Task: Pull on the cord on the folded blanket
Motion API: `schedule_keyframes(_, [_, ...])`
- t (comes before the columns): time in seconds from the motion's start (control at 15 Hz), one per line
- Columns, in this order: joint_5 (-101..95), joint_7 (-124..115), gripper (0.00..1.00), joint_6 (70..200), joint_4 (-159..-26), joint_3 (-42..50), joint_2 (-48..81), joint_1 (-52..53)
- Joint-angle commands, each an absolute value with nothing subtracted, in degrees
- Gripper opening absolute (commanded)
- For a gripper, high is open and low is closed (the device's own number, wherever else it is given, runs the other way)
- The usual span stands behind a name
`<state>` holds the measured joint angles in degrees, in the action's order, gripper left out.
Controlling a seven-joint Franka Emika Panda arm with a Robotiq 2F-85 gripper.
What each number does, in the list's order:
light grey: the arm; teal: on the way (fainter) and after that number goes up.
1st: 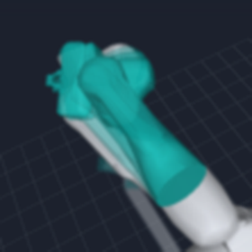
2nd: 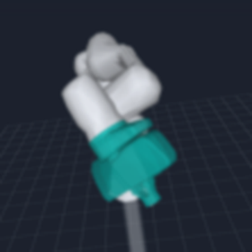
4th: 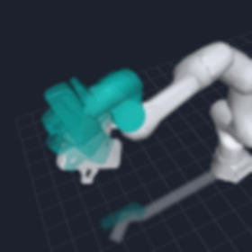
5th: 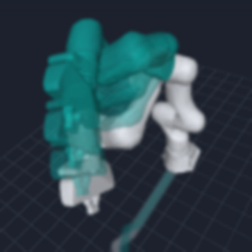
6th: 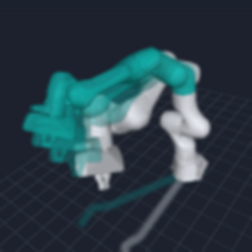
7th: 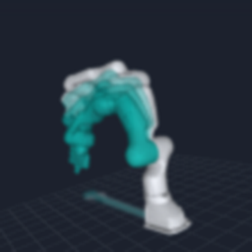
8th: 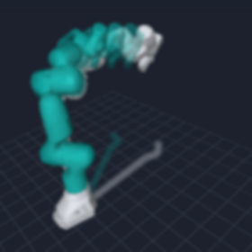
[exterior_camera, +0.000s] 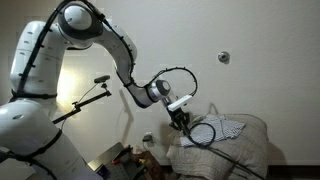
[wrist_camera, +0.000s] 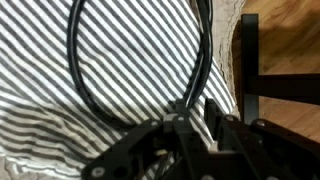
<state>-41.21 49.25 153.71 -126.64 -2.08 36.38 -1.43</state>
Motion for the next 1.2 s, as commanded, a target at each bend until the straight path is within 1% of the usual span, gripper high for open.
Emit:
schedule_keyframes(0.0, [-41.99, 48.9, 0.24, 153.7, -128.61, -1.44, 33.16, -1.06])
schedule_keyframes(0.07, [-42.25, 48.61, 0.21, 154.07, -129.33, -1.26, 32.15, -1.06])
schedule_keyframes(0.13, [-42.28, 48.45, 0.21, 154.41, -129.86, -1.21, 31.33, -1.19])
schedule_keyframes(0.2, [-42.41, 48.05, 0.11, 154.55, -130.43, -1.01, 30.42, -1.12])
schedule_keyframes(0.27, [-42.57, 47.9, 0.11, 154.53, -130.78, -0.9, 29.87, -0.98])
schedule_keyframes(0.33, [-42.33, 47.86, 0.09, 153.99, -130.9, -0.97, 29.54, -0.92])
schedule_keyframes(0.4, [-42.28, 48.12, 0.04, 153.97, -131.08, -1.06, 29.47, -1.01])
schedule_keyframes(0.47, [-41.6, 48.65, 0.09, 153.87, -131.2, -1.45, 29.64, -1.43])
schedule_keyframes(0.8, [-36.61, 52.2, 0.1, 152.37, -132.63, -4.16, 30.87, -3.88])
schedule_keyframes(1.13, [-33.98, 53.81, 0.09, 152.21, -132.48, -4.02, 32.0, -3.65])
